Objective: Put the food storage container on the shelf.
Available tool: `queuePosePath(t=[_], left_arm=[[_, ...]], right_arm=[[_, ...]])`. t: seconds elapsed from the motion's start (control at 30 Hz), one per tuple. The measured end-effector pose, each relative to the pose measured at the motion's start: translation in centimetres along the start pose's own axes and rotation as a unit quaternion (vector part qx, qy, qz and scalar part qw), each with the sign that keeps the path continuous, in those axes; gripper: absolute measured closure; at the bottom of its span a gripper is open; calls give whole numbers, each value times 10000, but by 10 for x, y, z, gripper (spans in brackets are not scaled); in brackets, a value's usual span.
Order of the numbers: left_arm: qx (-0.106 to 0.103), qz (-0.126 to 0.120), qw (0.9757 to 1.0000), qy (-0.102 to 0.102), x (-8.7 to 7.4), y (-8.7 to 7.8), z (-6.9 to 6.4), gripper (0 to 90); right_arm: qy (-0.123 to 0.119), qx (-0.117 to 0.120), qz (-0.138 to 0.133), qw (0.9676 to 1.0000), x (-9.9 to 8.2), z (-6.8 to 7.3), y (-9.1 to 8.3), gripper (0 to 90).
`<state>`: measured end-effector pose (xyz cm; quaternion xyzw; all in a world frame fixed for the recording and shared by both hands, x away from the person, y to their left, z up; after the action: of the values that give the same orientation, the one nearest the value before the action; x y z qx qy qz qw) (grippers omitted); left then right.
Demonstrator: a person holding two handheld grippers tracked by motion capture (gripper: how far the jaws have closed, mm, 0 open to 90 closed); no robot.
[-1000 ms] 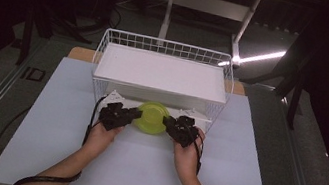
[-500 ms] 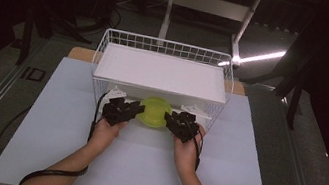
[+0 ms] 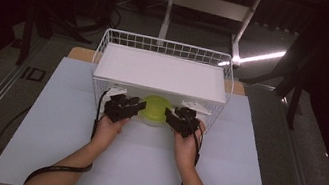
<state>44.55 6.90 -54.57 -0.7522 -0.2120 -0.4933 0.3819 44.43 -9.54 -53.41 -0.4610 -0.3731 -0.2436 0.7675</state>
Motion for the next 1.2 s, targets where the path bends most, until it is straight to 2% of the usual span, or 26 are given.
queuePosePath(t=[0.03,0.13,0.27,0.4,0.5,0.57,0.6,0.63,0.7,0.8,0.9,0.97,1.07,1.1,1.17,1.2], left_arm=[[16,-44,10000,-73,0,-2,-1,564],[-9,-76,10000,-20,0,-7,1,563],[-175,-70,9998,-9,0,-15,-2,546],[-225,-71,9997,64,0,-27,-6,535],[-180,-42,9998,119,-1,-36,-8,528],[-181,-48,9998,101,-1,-40,-8,518],[-215,-94,9997,12,-1,-47,-8,518],[-219,-109,9997,24,-1,-51,-8,517],[-229,-165,9996,1,-1,-60,-9,517],[-228,-176,9995,116,-2,-72,-13,475],[-267,-209,9993,160,-2,-83,-17,452],[-252,-204,9993,180,-3,-89,-19,437],[-250,-118,9994,194,-9,-97,-21,378],[-273,-86,9994,207,-11,-99,-23,370],[-354,20,9989,295,-16,-102,-27,298],[-471,41,9983,333,-19,-104,-30,293]], right_arm=[[-43,1,-21,10000,1,0,-2,553],[-77,29,-49,10000,1,-1,-6,547],[-121,44,-97,9999,0,2,-13,547],[-210,129,-129,9996,-2,10,-21,547],[-205,309,-134,9992,-4,19,-28,547],[-223,368,-102,9990,-6,22,-30,547],[-255,396,-76,9989,-8,25,-33,548],[-324,459,-68,9984,-11,30,-37,550],[-288,542,-60,9981,-14,33,-42,558],[-334,614,-17,9976,-22,37,-47,564],[-305,708,183,9969,-33,39,-49,575],[-321,693,254,9968,-39,39,-50,605],[-441,646,397,9961,-48,39,-49,728],[-452,643,448,9959,-50,39,-48,758],[-493,668,612,9947,-56,40,-44,822],[-504,655,658,9944,-58,41,-43,855]])
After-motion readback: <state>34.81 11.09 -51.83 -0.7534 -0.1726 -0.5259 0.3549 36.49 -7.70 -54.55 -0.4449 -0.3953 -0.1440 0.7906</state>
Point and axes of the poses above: each handheld gripper's, and its own axes: y roughly forward along the jaws, x roughly out of its top, z roughly to its left, the point moved 8 cm from there along y, roughly forward along the jaws, and after that the axes turned 8 degrees about y, right-handed, at the moved point
